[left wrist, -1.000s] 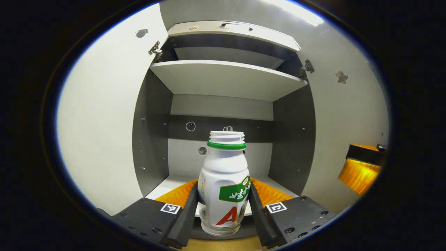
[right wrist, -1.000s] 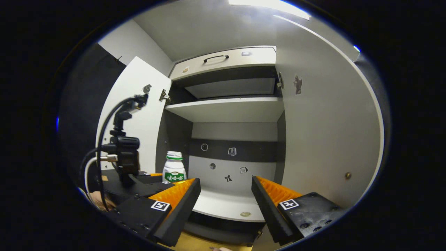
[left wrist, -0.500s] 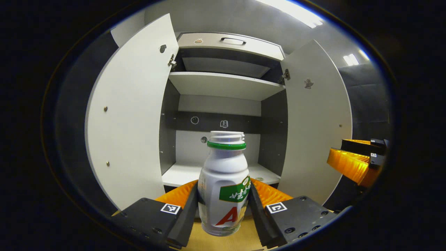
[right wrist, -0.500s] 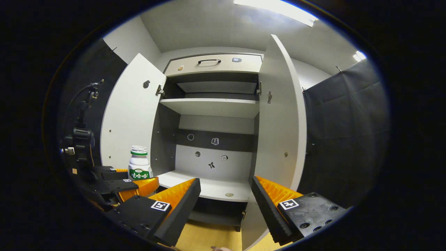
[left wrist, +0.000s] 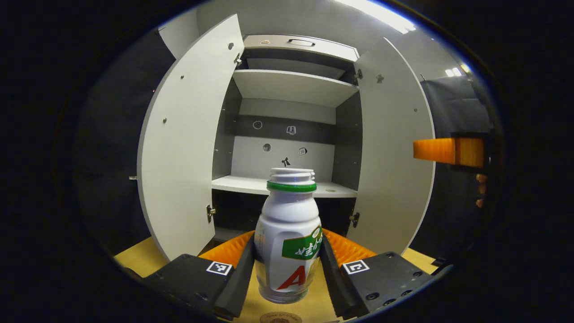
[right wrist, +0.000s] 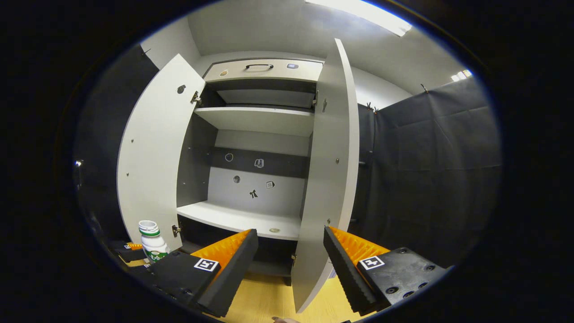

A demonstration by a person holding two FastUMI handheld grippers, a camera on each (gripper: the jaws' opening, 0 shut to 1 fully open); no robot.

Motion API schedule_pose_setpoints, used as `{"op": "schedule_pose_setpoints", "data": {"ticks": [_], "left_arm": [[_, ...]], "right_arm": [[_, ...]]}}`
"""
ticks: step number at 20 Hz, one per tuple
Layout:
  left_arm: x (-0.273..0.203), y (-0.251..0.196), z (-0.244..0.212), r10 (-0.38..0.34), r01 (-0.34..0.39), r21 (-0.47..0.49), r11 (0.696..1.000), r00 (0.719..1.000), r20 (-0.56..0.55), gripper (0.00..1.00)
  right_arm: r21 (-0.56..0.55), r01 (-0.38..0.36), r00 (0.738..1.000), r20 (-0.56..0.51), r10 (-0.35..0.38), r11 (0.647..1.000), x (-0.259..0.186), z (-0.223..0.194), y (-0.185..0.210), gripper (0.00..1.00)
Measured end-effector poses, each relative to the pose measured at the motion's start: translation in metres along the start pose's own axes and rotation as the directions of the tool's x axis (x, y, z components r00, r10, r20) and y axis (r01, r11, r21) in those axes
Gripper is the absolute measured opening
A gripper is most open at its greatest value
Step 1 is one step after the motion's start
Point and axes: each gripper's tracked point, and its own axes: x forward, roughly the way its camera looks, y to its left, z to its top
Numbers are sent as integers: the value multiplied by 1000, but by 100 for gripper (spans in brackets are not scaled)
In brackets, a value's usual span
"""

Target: Grasp the bottle in the cabinet with the left hand and place it on the coaster, then close the right door with the right hand and the left door with the left hand.

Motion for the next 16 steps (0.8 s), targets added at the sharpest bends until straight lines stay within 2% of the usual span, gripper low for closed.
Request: {"op": "schedule_pose_setpoints", "data": {"ticks": [3, 8, 13, 16], "left_arm": [[-12, -3, -45, 50, -49, 58, 997, 999, -11, 75], [-36, -16, -111, 50, -50, 2, 999, 998, -45, 75], [-39, -13, -149, 71, -71, -10, 997, 997, -40, 75], [-37, -14, -168, 56, -57, -16, 998, 997, -46, 75]], "right_arm": [[42, -64, 997, -36, 66, 997, 6, -32, 15, 98], [106, -105, 991, -76, 113, 989, 4, -79, 25, 98], [7, -130, 988, -81, 130, 992, -5, -112, 35, 98], [28, -185, 978, -87, 187, 982, -14, -128, 53, 98]]}}
